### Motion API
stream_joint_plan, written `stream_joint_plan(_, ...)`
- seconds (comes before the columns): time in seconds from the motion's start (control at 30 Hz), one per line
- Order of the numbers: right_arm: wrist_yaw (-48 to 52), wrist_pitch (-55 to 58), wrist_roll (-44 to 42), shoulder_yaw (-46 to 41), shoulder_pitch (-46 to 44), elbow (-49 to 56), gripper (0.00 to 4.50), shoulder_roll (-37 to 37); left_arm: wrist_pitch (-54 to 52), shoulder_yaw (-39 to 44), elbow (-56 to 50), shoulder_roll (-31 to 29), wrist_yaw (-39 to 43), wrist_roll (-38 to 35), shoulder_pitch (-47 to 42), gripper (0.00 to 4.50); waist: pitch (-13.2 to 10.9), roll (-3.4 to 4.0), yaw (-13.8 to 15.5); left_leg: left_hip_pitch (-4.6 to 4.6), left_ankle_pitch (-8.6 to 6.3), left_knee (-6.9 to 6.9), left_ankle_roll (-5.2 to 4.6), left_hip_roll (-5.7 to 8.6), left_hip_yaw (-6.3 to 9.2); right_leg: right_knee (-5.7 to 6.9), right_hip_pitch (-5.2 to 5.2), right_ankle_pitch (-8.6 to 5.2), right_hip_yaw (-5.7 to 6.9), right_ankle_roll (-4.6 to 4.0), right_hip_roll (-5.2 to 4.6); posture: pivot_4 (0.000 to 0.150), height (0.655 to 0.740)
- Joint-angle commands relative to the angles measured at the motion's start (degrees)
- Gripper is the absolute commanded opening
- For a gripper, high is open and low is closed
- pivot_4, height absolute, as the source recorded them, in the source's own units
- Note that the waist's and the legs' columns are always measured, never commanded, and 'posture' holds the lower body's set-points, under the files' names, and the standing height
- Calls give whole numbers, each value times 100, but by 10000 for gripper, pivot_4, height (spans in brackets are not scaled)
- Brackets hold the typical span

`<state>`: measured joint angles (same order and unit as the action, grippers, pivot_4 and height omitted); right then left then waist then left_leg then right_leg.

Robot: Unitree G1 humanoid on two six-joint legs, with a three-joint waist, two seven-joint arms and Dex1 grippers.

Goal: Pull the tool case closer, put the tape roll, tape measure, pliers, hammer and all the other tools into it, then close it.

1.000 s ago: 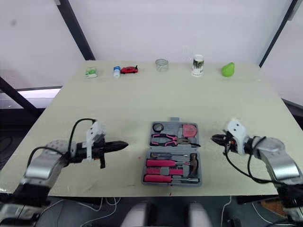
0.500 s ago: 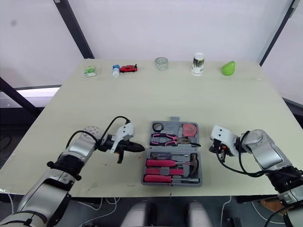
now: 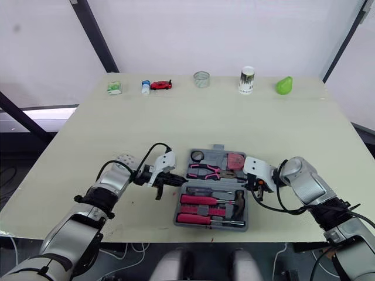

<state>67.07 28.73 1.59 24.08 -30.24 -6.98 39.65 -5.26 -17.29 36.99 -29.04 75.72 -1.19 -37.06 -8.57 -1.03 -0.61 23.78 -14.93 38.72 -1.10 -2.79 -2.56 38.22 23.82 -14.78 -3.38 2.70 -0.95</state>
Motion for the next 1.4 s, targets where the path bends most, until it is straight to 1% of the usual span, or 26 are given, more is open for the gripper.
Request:
stream_joint_plan(0.03,116,-155,-66,9,-174,138,534,-138,-245,-8,-665,146,32,-141,164,0,0,0,-7,-1,0,0,0,0,0,3,0,0,-1,0,0,1500,7400)
stream_joint_plan(0.37,294,-531,91,13,-410,-271,534,-332,-601,33,-1368,90,-64,-109,541,0,0,0,-11,-2,0,2,0,0,0,10,0,0,0,0,-1,1500,7400)
stream_joint_plan(0.63,539,-321,42,36,-231,2,534,-320,-677,41,-1584,0,-106,-87,738,0,0,0,-9,-2,0,3,0,0,1,11,1,0,1,0,-1,1500,7400)
stream_joint_plan(1.0,633,-74,-16,15,-21,349,534,-283,-825,91,-2032,-214,-123,-130,1159,0,0,1,-15,-4,0,2,0,0,3,16,1,-1,2,-1,-1,1500,7400)
stream_joint_plan(1.4,634,63,-38,27,55,501,534,-402,-859,185,-2218,-383,-204,-108,1414,0,1,1,-32,-9,0,2,0,-1,3,25,2,-1,1,-2,1,1500,7400)
